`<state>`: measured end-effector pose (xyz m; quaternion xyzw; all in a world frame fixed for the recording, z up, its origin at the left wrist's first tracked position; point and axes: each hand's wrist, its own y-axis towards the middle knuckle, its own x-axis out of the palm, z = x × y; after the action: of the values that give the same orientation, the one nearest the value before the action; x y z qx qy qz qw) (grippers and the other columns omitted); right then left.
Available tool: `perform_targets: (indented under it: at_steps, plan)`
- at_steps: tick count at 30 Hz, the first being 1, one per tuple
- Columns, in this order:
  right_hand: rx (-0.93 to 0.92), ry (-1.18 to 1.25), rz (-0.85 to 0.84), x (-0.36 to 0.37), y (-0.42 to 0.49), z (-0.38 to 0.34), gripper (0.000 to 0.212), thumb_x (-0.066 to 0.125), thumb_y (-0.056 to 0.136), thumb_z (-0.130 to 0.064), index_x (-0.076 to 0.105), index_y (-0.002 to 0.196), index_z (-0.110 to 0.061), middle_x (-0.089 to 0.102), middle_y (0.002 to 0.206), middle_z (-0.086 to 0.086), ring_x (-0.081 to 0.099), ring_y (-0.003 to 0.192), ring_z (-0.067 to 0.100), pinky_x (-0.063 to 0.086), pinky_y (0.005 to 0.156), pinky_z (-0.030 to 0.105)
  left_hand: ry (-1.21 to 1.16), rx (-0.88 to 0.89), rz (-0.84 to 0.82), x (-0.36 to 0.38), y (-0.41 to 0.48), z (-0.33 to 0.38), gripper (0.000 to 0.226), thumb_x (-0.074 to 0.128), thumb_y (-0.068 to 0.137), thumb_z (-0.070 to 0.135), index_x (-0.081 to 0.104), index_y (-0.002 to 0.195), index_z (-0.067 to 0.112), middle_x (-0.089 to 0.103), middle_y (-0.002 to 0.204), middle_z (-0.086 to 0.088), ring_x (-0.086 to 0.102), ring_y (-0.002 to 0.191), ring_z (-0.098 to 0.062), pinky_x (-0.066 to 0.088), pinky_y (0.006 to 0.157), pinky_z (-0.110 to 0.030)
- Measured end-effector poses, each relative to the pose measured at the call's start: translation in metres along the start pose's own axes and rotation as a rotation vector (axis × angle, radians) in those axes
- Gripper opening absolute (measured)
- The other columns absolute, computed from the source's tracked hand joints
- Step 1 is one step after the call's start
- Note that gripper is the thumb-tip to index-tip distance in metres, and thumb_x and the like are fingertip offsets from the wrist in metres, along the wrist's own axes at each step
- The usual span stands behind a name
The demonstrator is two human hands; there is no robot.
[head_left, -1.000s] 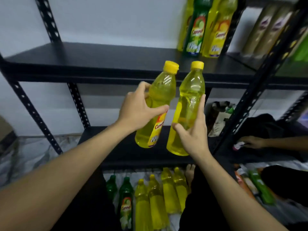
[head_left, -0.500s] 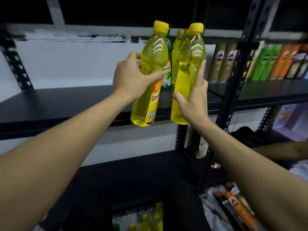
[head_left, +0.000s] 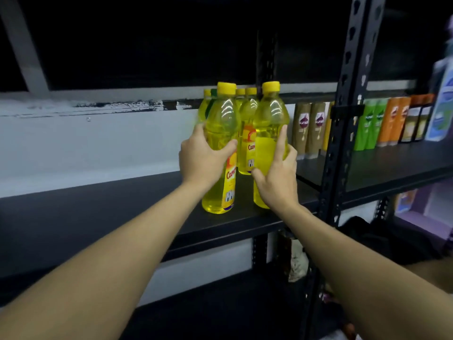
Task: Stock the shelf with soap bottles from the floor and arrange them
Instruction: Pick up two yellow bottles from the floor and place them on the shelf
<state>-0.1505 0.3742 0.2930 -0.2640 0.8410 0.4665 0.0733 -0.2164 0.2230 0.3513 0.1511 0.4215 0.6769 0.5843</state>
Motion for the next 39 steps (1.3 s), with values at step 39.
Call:
perform_targets:
  at_steps: [39]
  plan:
    - [0.355,0.11,-0.006,0.041,0.04,0.07,0.106,0.082,0.07,-0.046,0.019,0.153,-0.027,0.057,0.125,-0.002,0.058,0.118,0.023,0.049,0.098,0.041,-0.034,0.058,-0.047,0.076,0.0,-0.095,0.104,0.067,0.063,0.073,0.033,0.143,0.017,0.048,0.138,-0.004,0.055,0.119,-0.021,0.052,0.085,-0.036]
